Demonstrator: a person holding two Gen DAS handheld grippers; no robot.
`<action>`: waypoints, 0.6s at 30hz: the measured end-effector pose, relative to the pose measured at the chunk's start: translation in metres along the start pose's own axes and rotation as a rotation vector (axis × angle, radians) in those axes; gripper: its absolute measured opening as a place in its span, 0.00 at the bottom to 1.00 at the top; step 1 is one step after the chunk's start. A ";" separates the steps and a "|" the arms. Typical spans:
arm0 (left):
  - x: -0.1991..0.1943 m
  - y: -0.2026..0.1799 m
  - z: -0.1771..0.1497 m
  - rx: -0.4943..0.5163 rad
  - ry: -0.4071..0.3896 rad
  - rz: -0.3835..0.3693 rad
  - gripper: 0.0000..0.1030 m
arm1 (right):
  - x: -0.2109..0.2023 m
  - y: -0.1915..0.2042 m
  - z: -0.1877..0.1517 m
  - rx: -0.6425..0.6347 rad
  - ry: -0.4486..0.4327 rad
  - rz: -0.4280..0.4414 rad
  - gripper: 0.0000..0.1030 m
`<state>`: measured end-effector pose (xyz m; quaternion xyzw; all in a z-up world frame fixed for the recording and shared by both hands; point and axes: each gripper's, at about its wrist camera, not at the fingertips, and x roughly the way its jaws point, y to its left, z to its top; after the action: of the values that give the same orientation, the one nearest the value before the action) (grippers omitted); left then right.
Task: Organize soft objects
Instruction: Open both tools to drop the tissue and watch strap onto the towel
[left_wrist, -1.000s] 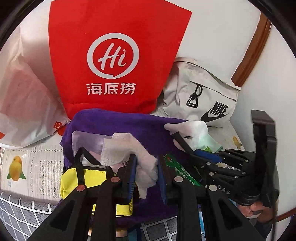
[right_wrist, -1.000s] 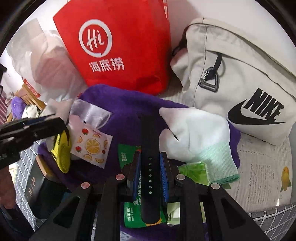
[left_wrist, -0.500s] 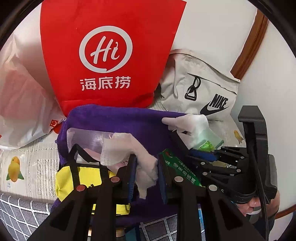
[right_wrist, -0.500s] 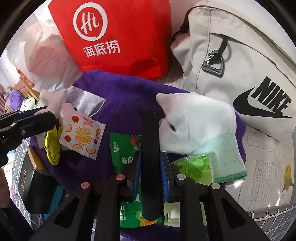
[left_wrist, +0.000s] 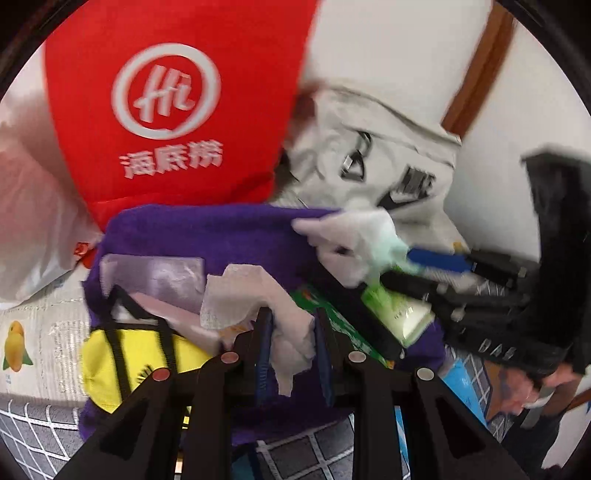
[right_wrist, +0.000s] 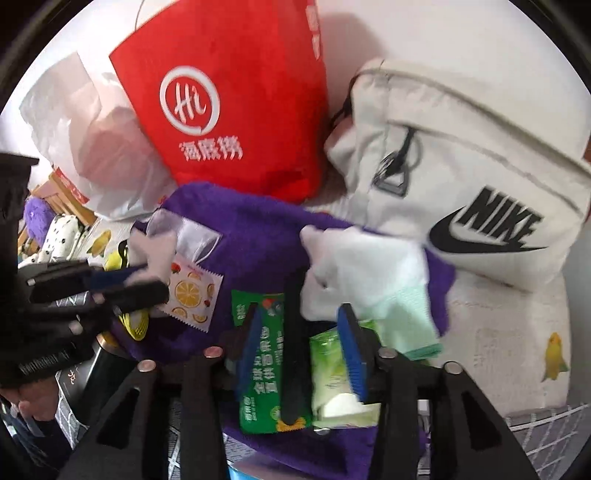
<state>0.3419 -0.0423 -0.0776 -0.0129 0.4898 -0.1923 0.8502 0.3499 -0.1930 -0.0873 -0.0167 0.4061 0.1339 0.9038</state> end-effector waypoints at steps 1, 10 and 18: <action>0.004 -0.004 -0.001 0.011 0.014 0.006 0.21 | -0.004 -0.002 0.000 0.000 -0.009 -0.012 0.47; 0.049 -0.017 -0.012 0.044 0.157 0.062 0.23 | -0.028 -0.021 0.004 0.058 -0.069 -0.011 0.47; 0.052 -0.010 -0.013 0.027 0.183 0.078 0.32 | -0.030 -0.022 0.004 0.066 -0.072 -0.007 0.47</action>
<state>0.3511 -0.0668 -0.1253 0.0353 0.5631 -0.1661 0.8088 0.3391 -0.2206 -0.0639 0.0165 0.3774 0.1176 0.9184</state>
